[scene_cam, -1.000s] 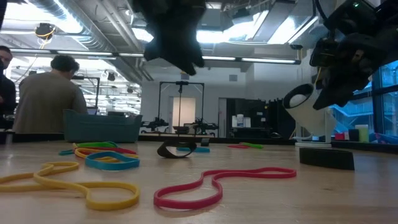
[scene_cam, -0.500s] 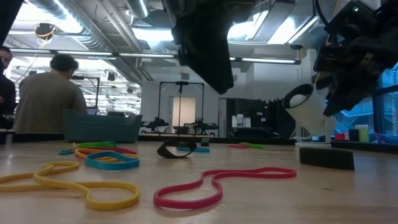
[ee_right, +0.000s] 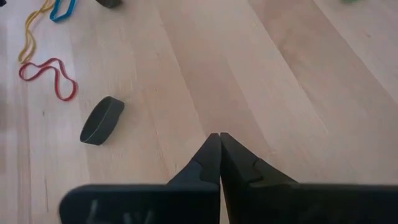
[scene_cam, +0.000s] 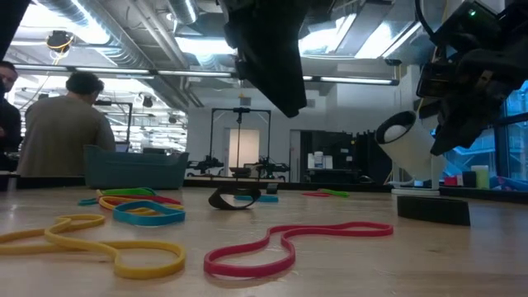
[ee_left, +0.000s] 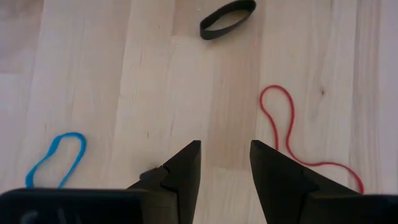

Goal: Pick and place rubber bands into bin
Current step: Put the bottom right red rubber band into the bin

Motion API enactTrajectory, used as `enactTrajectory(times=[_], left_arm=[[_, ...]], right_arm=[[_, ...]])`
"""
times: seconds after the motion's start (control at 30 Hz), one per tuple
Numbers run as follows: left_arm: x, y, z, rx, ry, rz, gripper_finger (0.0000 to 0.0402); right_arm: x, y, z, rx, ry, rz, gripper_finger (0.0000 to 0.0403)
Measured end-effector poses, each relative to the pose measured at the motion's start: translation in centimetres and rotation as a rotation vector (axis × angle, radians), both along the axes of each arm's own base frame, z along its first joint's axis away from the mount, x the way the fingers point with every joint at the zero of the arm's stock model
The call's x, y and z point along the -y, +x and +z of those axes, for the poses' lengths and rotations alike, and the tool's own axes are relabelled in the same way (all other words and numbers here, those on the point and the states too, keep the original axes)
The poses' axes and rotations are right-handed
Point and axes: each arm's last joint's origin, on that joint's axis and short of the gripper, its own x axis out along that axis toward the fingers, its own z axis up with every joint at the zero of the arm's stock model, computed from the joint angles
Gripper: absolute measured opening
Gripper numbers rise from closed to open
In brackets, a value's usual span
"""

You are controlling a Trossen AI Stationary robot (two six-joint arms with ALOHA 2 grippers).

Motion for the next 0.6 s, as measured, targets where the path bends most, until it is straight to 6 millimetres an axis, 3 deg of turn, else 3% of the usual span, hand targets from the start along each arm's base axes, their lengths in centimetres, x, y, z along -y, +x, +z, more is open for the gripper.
enactTrajectory(times=[0.17,0.6], left_arm=[[0.7,-0.2,0.0,0.004,-0.033,0.028,0.0134],[4.7,-1.2,-0.6,0.009,-0.147,0.182,0.0133]], right_arm=[[0.0,0.0,0.0,-0.001,0.007,-0.007,0.0003],[-0.2,0.0,0.0,0.001,0.054,0.019,0.0003]])
